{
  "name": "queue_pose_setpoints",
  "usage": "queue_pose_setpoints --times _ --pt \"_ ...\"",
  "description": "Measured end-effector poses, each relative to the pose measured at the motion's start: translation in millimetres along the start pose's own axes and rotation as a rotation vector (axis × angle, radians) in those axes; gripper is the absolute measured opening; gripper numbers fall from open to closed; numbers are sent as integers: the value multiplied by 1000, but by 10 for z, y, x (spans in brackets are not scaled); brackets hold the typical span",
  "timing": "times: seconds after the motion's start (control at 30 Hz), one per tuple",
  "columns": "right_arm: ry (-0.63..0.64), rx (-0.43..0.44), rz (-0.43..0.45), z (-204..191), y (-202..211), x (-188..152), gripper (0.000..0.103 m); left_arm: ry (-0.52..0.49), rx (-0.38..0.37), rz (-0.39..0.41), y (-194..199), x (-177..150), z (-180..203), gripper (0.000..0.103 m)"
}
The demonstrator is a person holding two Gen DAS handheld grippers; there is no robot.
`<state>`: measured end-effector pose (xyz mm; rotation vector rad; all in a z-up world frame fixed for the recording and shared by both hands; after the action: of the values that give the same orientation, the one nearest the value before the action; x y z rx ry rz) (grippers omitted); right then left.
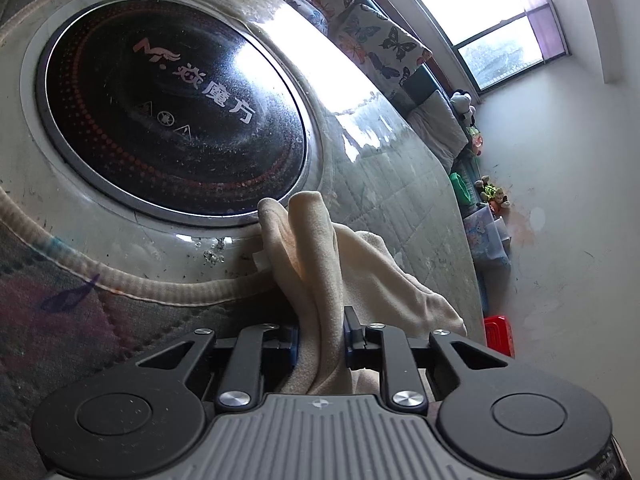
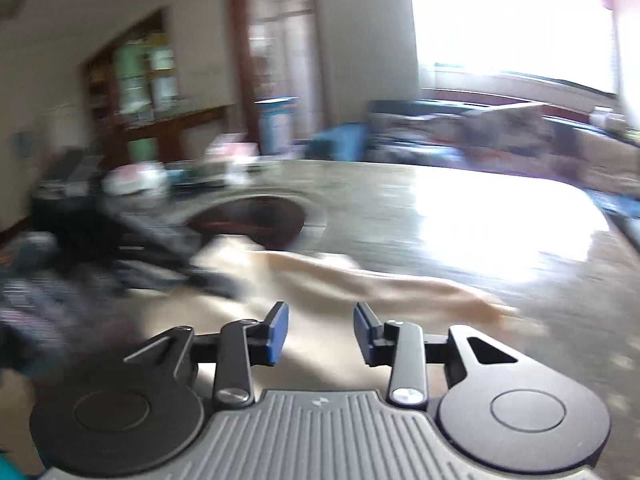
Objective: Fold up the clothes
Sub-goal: 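Grasp the sweatshirt edge with the right gripper while the left gripper holds its edge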
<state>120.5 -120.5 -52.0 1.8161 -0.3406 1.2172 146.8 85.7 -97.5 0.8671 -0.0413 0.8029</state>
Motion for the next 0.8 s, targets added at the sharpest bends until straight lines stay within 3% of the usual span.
queue_pose_setpoints --times 0.17,0.33,0.43,0.5,0.53,0.7,0.8 --pt "-146 -145 -8 655 -33 -132 49 -65 41 21 8 -21 61 23" --pt "-256 -153 18 952 -32 -197 54 -138 86 37 5 -41 126 22" --pt "-278 -132 42 980 14 -162 43 -192 112 52 23 -52 202 22" --pt "-293 -118 58 999 44 -137 17 -233 125 62 42 -60 267 21" --pt "-300 -111 66 1009 60 -125 12 -257 127 70 52 -64 323 21" --pt "-337 -75 106 1057 139 -64 9 -368 98 104 30 -79 750 19" --pt "-328 -104 139 1160 300 27 9 -420 66 107 -68 -89 1036 19"
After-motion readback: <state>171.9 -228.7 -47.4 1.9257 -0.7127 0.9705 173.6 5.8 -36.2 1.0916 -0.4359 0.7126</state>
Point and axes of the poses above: each gripper's, at about its wrist camera, not at the fingertips, and y roughly against the way its jaws point, z to its right, x to its top, the point moved 9 cm from there along -y, roughly the way its jaws point, and after that the axes turned 4 degrees about x, right-handed, at the moved point
